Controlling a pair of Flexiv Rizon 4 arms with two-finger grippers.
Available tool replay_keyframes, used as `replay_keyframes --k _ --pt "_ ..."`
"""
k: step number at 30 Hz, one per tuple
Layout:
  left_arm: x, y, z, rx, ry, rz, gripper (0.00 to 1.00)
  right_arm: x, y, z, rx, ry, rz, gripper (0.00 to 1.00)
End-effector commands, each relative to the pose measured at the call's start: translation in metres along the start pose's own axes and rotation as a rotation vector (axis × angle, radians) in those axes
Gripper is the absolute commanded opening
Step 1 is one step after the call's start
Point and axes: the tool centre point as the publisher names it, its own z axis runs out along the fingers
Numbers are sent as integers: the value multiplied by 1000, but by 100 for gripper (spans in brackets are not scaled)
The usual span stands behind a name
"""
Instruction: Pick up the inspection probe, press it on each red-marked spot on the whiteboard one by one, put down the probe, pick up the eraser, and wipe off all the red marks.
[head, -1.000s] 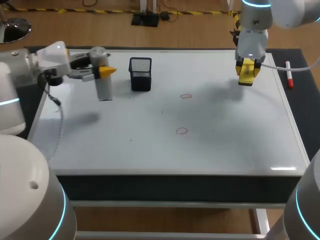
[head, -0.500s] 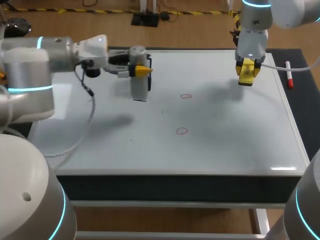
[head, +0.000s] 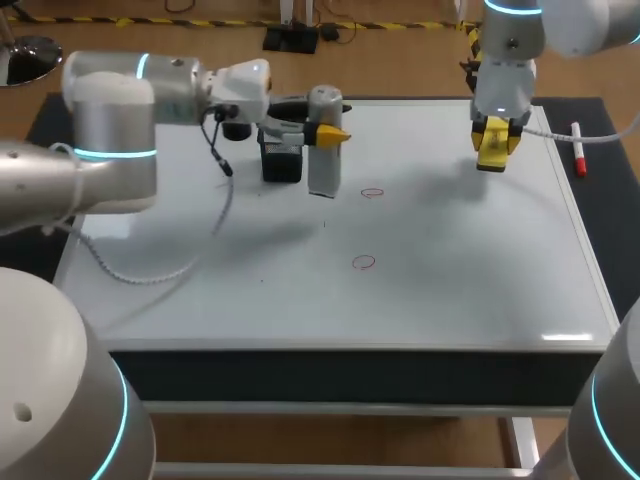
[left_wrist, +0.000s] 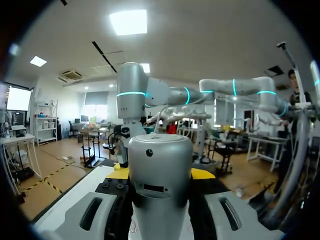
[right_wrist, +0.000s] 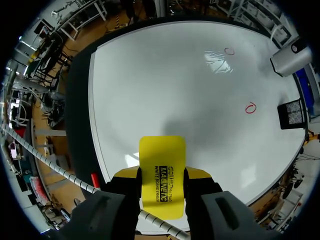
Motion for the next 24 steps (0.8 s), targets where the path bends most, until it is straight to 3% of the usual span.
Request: replay_keyframes --k 1,11,24 --pt "-16 6 22 6 98 5 0 1 0 -1 1 1 -2 0" --pt "-31 14 57 1 -117 -26 0 1 0 -1 1 1 -2 0" --pt "-45 24 72 20 -212 6 0 1 0 -1 1 1 -2 0"
